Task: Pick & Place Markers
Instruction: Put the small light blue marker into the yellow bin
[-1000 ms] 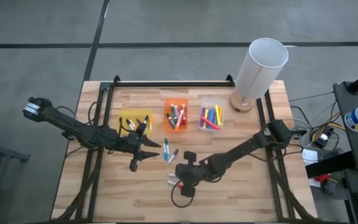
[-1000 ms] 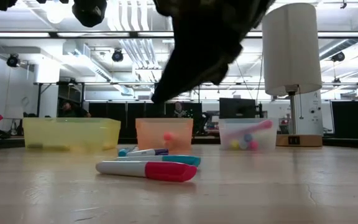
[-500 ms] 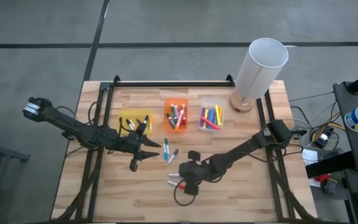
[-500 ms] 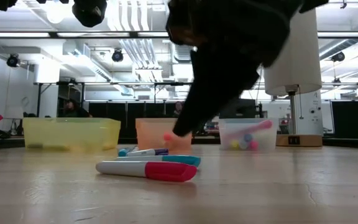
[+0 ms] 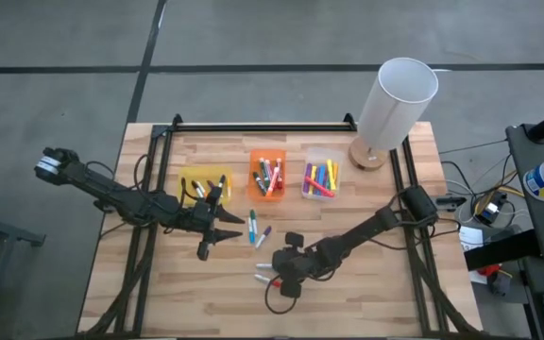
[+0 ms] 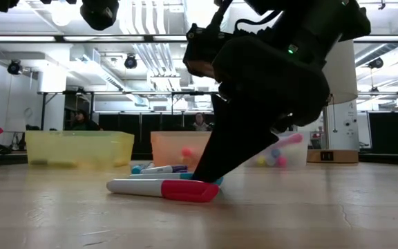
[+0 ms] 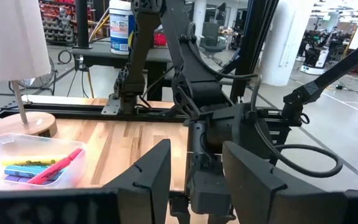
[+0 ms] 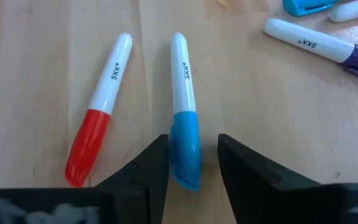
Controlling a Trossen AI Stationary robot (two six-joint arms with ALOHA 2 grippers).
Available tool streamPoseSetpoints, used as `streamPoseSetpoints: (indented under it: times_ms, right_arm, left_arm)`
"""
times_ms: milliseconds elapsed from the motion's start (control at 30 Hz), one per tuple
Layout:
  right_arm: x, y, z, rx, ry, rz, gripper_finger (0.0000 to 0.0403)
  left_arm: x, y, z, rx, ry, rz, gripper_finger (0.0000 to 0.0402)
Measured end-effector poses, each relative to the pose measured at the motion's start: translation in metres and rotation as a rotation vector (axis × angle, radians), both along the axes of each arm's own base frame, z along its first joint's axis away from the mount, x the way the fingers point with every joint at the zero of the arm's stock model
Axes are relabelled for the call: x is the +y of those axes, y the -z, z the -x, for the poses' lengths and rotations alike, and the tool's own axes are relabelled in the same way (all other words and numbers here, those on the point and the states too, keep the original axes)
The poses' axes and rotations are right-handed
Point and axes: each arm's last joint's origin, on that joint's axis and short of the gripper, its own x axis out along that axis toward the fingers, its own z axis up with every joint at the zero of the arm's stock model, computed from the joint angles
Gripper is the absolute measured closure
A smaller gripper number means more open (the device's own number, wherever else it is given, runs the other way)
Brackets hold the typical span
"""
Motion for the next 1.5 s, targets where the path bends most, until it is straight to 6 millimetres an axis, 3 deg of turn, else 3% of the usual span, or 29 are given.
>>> streamPoseSetpoints:
  times_ms: [333,667,967,1333,1500]
  right_arm:
    - [-0.002,0.001,-0.001,0.013,-0.002,-0.027,0.0372]
    - [-0.009,-0.013,0.001,0.007,-0.009,-0.012,0.0376]
    - [-0.018,-0.067,-0.003,-0.145,0.001,0.068,0.0376]
    - [-0.044,-0.14,0.005,-0.342,0.049,0.172,0.0376]
    - [-0.047,-0.158,0.004,-0.388,0.027,0.2,0.0376]
  left_arm:
    - [0.0,0.0,0.0,0.0,-0.001,-0.001,0.0262]
    - [0.0,0.0,0.0,0.0,-0.011,-0.005,0.0262]
    - [0.0,0.001,0.0,0.006,-0.011,-0.011,0.0262]
    - [0.002,0.002,-0.001,0.013,-0.04,-0.015,0.0262]
    - [0.002,0.002,-0.001,0.015,-0.064,-0.016,0.0262]
